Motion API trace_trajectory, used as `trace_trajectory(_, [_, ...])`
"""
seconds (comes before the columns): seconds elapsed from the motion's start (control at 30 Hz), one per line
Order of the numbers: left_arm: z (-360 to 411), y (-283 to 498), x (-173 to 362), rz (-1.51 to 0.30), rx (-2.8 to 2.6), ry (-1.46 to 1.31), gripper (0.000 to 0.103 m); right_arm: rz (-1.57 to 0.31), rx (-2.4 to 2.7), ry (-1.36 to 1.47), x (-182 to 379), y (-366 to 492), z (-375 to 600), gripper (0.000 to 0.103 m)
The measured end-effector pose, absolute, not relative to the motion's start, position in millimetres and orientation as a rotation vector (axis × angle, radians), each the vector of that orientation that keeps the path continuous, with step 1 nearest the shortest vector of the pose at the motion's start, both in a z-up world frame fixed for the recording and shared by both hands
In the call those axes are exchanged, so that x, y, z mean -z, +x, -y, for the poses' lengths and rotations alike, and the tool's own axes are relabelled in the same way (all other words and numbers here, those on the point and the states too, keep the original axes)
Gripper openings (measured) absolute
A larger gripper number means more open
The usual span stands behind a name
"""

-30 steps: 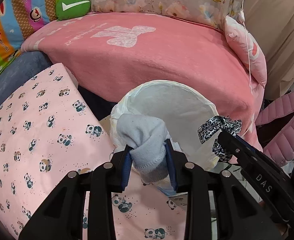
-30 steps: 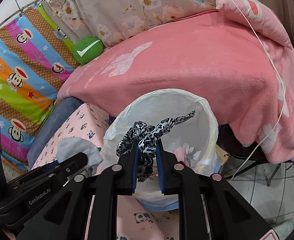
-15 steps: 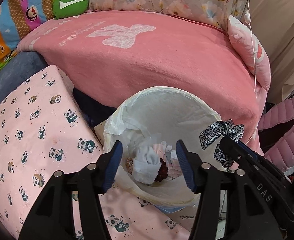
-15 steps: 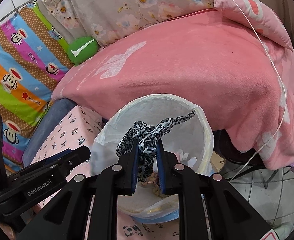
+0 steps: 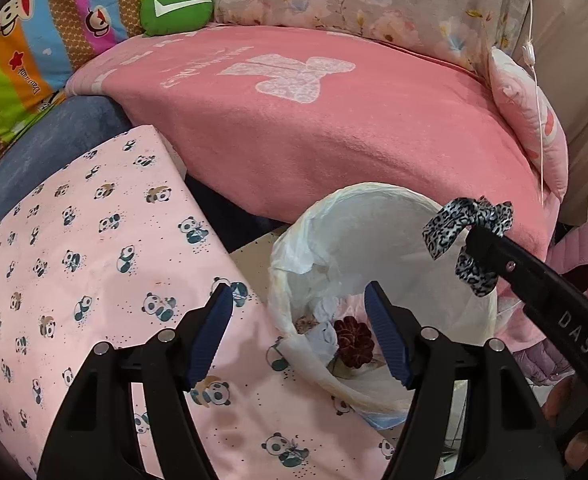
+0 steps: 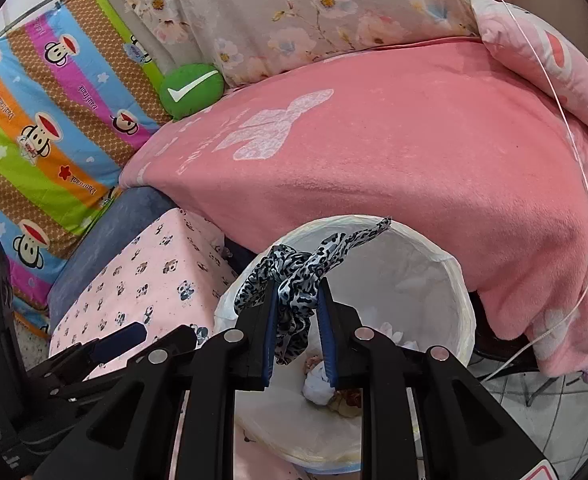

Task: Organize soft objects
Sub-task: 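Lower the leopard scrunchie into the bin and open the right tool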

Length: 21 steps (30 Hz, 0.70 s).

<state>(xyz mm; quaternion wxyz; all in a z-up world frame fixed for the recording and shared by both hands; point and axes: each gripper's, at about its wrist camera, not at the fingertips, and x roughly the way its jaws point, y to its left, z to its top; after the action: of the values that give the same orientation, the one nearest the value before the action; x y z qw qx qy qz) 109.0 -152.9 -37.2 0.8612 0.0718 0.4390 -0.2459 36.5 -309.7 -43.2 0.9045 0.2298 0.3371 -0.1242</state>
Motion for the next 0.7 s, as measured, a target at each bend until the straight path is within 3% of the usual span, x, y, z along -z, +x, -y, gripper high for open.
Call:
trace_trajectory(0.23, [133.1,112.8,39.6,-0.926,0.478,0.126,0.07,-0.704,0.258,0.434,35.6,46.9,291.0,0.041])
trace_trajectory(0.53, [120.0,101.7,39.6,-0.912,0.462,0.129,0.07,-0.73,0.274,0.417,32.8,32.6,276.4,0.044])
trace_trajectory(0.7, [116.5,90.8,36.9,-0.889,0.448,0.151,0.072,-0.743,0.307,0.406,33.6,14.7,268.6,0.055])
